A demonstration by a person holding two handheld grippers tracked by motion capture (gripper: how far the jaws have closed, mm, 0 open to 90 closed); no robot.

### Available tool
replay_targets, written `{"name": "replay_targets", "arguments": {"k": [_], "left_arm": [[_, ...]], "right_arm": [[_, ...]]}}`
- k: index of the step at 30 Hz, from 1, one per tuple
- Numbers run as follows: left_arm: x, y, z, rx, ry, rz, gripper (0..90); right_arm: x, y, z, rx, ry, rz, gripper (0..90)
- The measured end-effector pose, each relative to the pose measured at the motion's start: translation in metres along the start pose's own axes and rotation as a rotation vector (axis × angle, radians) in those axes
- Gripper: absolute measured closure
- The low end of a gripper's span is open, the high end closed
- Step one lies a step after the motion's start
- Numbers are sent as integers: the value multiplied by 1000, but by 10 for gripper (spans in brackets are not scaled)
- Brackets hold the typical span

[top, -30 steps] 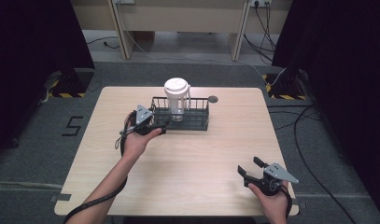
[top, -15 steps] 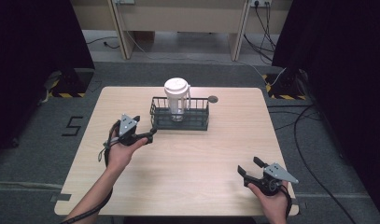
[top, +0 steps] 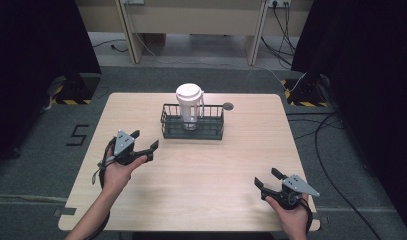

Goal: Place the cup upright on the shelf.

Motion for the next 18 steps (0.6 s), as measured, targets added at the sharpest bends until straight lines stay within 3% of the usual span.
{"name": "replay_targets", "arguments": {"k": [11, 18], "left_arm": [[-7, 23, 18, -10, 4, -20, 185], [-11, 36, 38, -33, 11, -35, 190]], "right_arm": [[-1, 0, 0, -2, -5, -1, 217], [-1, 0, 0, -3, -6, -1, 217]]}}
Point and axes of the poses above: each handheld gripper's, and its own axes: y roughly backward along the jaws, z roughly out of its underside, x roughly to its right, the point moved 6 cm from there along -y, roughly forward along the jaws, and after that the axes turned 2 degrees about -x, right-handed, at the moved point
